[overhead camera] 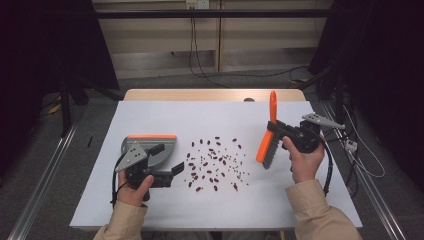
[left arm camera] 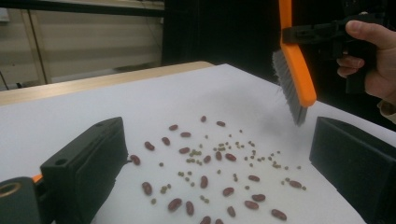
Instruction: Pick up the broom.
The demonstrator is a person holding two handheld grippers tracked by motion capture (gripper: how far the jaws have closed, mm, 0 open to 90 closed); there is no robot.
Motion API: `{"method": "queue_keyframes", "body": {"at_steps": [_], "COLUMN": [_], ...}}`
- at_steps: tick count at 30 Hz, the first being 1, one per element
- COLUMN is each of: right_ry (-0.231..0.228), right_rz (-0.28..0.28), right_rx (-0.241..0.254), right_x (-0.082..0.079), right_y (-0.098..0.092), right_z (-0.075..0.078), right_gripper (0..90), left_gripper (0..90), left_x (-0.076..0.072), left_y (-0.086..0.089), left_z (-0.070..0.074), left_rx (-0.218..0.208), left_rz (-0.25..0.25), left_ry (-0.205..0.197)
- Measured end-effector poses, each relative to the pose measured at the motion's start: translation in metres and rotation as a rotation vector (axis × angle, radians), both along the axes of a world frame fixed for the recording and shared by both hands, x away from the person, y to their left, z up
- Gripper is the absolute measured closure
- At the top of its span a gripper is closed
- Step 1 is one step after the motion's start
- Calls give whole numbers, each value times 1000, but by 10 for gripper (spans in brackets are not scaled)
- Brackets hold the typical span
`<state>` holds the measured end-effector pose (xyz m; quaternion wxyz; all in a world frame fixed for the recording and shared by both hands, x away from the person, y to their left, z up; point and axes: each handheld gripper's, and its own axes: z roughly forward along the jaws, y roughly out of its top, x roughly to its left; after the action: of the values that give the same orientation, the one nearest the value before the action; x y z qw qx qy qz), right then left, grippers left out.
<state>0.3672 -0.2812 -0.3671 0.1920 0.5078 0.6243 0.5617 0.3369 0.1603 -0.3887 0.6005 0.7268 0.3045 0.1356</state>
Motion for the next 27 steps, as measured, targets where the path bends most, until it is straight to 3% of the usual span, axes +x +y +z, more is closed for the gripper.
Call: {"method": "queue_keyframes", "body": {"at_steps": [11,15,27], "right_ry": [-11,-14,-23], "right_rz": [45,66,87], "right_rx": [6,4,-14], "right_x": [6,7,5], "right_y": [25,37,52], "right_z": [7,10,17], "right_gripper": [714,713,714], "left_gripper": [32,28,33], "left_x": [9,10,8], "left_y": [-21,-29,-45], "left_z": [-1,0,4], "left_rx": [1,-25,-10], "left_rz": [-30,-56,-92], "left_ry": [8,39,32]}}
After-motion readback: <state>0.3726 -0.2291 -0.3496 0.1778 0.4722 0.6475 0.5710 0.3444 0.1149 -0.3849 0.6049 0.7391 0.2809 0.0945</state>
